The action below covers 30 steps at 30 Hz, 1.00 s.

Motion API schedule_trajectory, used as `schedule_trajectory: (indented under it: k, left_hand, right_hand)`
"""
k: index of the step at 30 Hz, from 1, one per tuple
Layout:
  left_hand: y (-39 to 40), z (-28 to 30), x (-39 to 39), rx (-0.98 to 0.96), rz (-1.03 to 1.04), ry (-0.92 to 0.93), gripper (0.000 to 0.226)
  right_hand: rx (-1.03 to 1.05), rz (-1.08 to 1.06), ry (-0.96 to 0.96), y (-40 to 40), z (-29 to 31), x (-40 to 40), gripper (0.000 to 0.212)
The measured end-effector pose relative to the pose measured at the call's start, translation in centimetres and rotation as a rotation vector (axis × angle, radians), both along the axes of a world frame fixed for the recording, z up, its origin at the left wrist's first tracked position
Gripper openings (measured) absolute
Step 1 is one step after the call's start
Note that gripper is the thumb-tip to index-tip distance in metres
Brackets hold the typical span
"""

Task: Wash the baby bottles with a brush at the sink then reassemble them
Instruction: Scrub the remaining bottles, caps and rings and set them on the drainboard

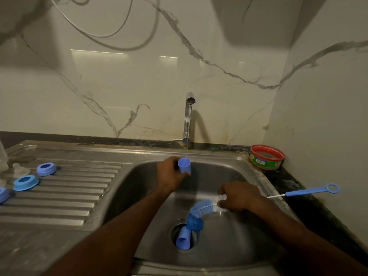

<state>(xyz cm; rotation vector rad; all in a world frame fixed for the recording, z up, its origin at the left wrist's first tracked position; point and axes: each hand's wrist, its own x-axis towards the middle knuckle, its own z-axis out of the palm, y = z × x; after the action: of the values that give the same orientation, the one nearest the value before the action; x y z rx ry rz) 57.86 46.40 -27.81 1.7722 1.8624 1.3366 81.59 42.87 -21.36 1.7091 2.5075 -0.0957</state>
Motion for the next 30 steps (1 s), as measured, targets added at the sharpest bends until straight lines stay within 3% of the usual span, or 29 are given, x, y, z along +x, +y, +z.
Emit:
schedule_trajectory:
  k: [3,8,11,14,18,22,26,30]
  left_hand:
    - [-0.3,-0.3,0.1,-0.066,-0.022,0.079,0.047]
    - [-0.1,0.3,0.0,0.010,0.003,-0.058,0.045]
    - [-0.4,-0.2,0.1,-0.084,-0.031,0.061,0.045]
    - [0.0,-0.1,-0.1,0.005,-0.005,-0.038,0.047]
    - [0.0,-1.1,-0.2,-0.138,-0.057,0.103,0.054]
    - [0.4,0.0,-0.1,0.015,-0.056,0.052,0.057]
    - [-0.1,-0.7,-0.1,-0.098,-0.098,0.216,0.055]
    - [0.3,0.2,-0.3,-0.042,-0.085,0.149,0.048]
  right_hand:
    - [-0.002,0.003,-0.017,-0.1,-0.1,0.1,0.037]
    - [-0.001,0.003,-0.006,0.2,-0.2,0.2,0.037]
    - [0.005,0.001,-0.019,0.2,-0.4,0.2,0.039]
    - [0.013,0.003,-0.016,0.3,-0.3,0.2,0.038]
    - [0.004,0.006,-0.018,0.1,-0.2,0.2,0.041]
    - [0.000,0.006,-0.014,0.1,0.0,0.2,0.039]
    - [-0.001,0.008,-0.011,0.0,-0.3,0.2,0.041]
    - [0.009,0.013,0.003,0.2,-0.4,0.2,0.040]
